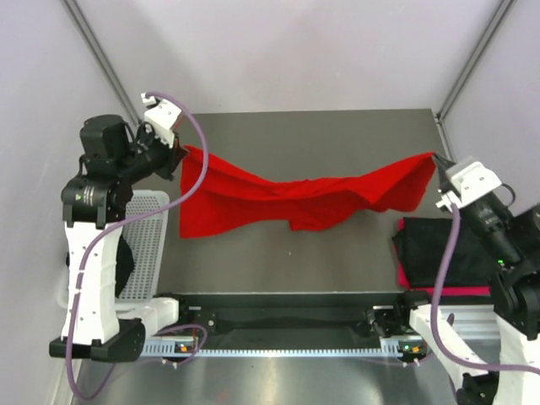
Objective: Fold and stack the t-shirts
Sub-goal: Flatten the tshirt out
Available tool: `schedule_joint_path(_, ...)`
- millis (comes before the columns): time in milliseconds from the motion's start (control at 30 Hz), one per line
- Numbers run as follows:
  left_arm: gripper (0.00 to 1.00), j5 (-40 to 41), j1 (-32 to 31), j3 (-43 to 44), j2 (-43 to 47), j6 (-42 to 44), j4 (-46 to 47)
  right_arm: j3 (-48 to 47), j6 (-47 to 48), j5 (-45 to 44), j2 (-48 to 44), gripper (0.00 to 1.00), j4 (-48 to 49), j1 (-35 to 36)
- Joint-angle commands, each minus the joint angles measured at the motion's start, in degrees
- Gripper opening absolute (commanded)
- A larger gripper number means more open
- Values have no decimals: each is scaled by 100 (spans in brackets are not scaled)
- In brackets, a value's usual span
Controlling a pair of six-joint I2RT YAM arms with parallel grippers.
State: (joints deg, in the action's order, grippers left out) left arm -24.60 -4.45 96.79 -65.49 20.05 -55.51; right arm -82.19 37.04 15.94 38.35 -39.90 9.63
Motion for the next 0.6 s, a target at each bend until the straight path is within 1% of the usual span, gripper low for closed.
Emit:
schedule_joint_path(0, 0, 482, 14, 191, 20, 183, 277, -96, 23, -161, 189, 0, 394, -66)
schedule_joint_path(67, 0, 622, 14, 165, -392, 227, 251, 62, 101, -355, 435, 0, 605, -75)
schedule_joint_path(100, 0, 623, 14, 130, -559, 227, 233, 150, 128, -407, 715, 0, 693, -75)
schedule_joint_path(133, 0, 606, 14, 77, -883, 236, 233, 247, 154, -486, 857, 0, 781, -75)
schedule_joint_path(200, 0, 614, 14, -160, -1157, 157, 356, 563, 172, -548, 1295, 0, 1071, -84)
schedule_joint_path(333, 0, 842, 14, -863, -1806, 156, 1189, 862, 155, -461, 2193, 0, 1335, -172)
schedule_joint_path(400, 0, 904, 5, -1101, -2159, 192, 1594, 1091, 172, -408, 2683, 0, 1668, -233)
schedule_joint_path(433, 0, 974, 14, -1110, -2622, 192, 1674, 1152, 172, -443, 2887, 0, 1765, -242)
schedule_joint_path(467, 0, 975, 14, -997, -2887, 183, 1779, 1188, 181, -478, 3106, 0, 1853, -242)
schedule_joint_path(500, 0, 992, 14, -900, -3160, 174, 1815, 1179, 181, -513, 3561, 0, 1872, -251)
schedule_joint_path(533, 1, 1062, 14, -777, -3711, 87, 1850, 1171, 103, -522, 3774, 0, 1889, -277)
schedule_joint_path(567, 9, 1080, 14, -411, -3977, 17, 1859, 1197, 41, -513, 3977, 0, 1950, -303)
